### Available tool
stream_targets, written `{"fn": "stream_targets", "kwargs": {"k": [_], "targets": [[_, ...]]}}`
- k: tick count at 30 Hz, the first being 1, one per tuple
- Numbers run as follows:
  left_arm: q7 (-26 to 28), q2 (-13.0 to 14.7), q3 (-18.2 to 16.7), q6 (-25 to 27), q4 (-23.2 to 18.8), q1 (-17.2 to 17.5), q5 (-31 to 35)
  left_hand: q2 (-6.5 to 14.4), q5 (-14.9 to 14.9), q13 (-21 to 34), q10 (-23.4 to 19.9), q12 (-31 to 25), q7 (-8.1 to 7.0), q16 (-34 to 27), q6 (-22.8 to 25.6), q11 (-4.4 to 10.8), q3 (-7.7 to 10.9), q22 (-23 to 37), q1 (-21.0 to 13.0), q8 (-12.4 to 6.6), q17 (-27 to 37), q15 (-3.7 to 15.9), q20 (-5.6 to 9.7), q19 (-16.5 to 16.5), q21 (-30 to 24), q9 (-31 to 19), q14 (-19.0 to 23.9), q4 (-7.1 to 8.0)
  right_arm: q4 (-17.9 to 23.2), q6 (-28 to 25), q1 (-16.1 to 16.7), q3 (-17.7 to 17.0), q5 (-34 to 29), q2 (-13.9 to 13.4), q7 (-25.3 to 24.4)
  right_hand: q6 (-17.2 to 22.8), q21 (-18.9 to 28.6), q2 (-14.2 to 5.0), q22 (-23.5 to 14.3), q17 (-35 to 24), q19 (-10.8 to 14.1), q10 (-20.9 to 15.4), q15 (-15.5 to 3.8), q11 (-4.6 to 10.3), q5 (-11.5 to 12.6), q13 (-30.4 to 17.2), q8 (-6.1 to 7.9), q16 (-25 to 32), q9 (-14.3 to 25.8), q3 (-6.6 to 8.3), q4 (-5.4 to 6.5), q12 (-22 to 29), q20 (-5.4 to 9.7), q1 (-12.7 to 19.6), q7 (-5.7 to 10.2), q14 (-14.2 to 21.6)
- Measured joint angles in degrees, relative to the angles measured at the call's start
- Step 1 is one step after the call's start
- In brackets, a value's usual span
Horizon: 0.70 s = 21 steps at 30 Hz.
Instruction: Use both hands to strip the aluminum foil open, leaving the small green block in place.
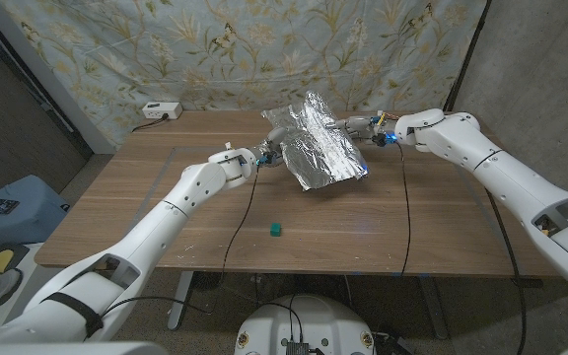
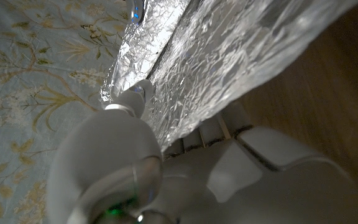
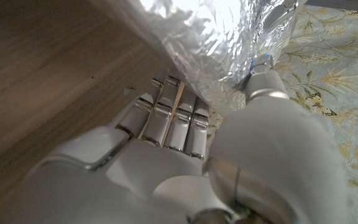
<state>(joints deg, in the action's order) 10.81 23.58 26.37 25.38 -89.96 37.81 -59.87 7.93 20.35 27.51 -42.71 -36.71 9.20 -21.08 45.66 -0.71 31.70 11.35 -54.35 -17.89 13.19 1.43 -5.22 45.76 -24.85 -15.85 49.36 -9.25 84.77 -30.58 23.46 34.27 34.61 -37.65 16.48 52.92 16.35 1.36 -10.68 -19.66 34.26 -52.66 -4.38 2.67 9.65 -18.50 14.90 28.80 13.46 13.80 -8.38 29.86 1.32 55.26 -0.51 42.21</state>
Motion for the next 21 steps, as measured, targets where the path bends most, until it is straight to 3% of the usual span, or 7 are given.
{"fn": "stream_targets", "kwargs": {"k": [17,21], "targets": [[-1.29,-0.74,-0.03,0.88,1.9,-1.17,-0.39,0.0,0.0,0.53,-1.65,0.0,-0.41,0.0,1.26,0.42,0.23,0.0,0.0,-0.71,0.27,0.84,0.22,0.22,-0.74,-0.53,0.83,-0.23,-2.8,-1.88,-0.91,-0.22,2.56,0.7,1.34,-0.02,0.0,-0.01,0.0,-0.01,0.0,0.32,0.01,-0.3,0.32,0.01,-0.6,0.0,-0.03,0.0,0.0,-0.04,0.0,-0.01,0.01,0.0],[-1.39,-0.77,-0.13,1.16,2.23,-1.46,-0.49,0.3,0.0,0.95,-4.22,-1.24,-1.65,-0.76,3.71,1.74,0.23,0.0,-0.31,-1.85,0.72,1.77,0.63,1.05,-1.38,-1.16,2.58,-0.23,-3.19,-2.57,-1.05,-0.22,3.21,0.82,1.68,-0.03,0.0,-0.01,0.0,-0.01,-0.01,0.33,0.01,-0.3,0.32,0.01,-0.82,0.0,0.12,0.0,0.0,-0.07,0.0,-0.01,0.0,-0.01]]}}
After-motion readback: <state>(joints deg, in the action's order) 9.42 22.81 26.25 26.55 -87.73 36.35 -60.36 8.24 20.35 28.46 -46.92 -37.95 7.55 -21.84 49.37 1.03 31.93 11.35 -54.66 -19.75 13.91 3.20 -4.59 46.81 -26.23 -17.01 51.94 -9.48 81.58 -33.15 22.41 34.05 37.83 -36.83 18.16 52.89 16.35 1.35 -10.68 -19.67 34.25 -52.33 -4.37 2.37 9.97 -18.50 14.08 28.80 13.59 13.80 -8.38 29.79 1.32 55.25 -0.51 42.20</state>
